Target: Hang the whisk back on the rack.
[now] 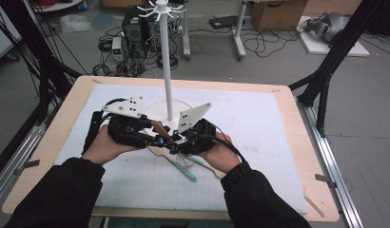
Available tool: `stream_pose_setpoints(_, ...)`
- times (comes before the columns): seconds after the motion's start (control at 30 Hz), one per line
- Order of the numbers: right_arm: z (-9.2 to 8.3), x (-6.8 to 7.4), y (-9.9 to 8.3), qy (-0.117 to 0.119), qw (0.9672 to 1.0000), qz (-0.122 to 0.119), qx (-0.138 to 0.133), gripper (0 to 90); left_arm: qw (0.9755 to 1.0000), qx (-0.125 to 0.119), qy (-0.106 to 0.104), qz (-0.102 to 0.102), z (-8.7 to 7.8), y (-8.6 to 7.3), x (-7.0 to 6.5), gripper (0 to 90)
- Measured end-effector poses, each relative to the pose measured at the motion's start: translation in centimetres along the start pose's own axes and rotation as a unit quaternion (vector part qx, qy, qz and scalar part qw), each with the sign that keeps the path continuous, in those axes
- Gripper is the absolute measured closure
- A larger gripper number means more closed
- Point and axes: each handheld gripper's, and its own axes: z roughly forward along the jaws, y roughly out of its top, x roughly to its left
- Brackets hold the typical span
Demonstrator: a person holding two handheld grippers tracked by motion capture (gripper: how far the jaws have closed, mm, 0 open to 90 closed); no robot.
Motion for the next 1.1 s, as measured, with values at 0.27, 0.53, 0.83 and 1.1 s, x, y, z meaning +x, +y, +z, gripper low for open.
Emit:
stream_pose_setpoints(0.27, -0.2, 0.0, -0.1, -0.004, 0.9997, 0.011, -0.02, 71.2, 0.9998, -0.015, 0.015, 0.001, -0.1, 0.5, -0.2, 70.7)
stream_pose_setpoints(0.53, -0.4, -0.1, 0.0, -0.034, 0.9986, 0.023, -0.033, 70.7, 0.9983, -0.022, 0.045, -0.029, -0.1, 0.8, -0.1, 70.9)
stream_pose_setpoints(0.83, 0.1, -0.2, 0.1, -0.054, 0.9978, 0.023, -0.031, 71.9, 0.9972, -0.033, 0.058, -0.032, -0.5, 0.9, -0.2, 70.8)
stream_pose_setpoints(1.1, 0.1, -1.1, -0.5, -0.014, 0.9976, 0.057, -0.037, 72.6, 0.9956, -0.035, 0.079, -0.035, -0.9, 0.0, -0.2, 52.1)
